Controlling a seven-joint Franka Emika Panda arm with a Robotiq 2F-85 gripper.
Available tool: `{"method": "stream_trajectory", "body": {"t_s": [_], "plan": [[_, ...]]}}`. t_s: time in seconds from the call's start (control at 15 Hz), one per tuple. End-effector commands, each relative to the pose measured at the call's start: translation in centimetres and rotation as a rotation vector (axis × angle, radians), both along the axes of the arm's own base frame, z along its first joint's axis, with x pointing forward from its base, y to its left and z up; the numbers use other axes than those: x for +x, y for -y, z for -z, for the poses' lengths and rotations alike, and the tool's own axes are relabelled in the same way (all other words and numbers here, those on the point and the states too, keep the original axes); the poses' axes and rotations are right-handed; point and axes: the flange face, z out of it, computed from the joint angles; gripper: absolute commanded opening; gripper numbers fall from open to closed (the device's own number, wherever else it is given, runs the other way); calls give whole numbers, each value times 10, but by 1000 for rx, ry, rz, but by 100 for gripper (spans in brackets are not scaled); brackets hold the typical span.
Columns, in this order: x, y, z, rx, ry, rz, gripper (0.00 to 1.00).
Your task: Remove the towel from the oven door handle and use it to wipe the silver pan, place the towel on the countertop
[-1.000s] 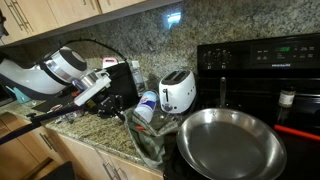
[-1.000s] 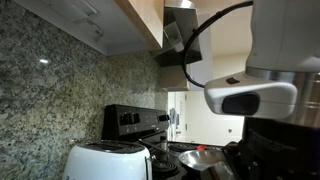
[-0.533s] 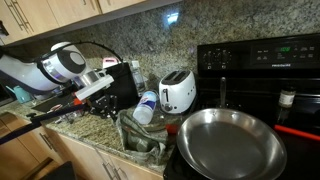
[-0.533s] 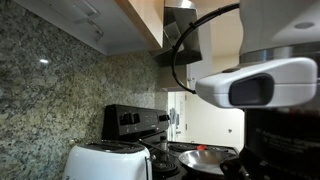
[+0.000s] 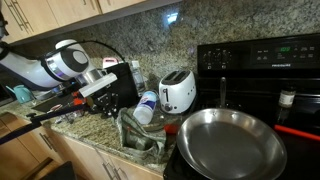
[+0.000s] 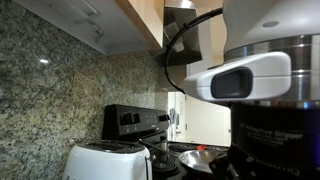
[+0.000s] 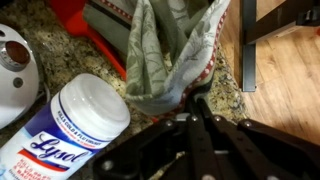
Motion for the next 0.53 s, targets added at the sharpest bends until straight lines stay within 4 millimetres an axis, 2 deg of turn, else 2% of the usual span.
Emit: {"method": "stream_trajectory", "body": {"t_s": [0.0,0.2,0.33,0.47], "plan": [[0,0,0,0,-1,0,4],[0,0,0,0,-1,0,1],[21,20,11,18,-24,87,1],[42,38,14,30,-26,157,1]]}}
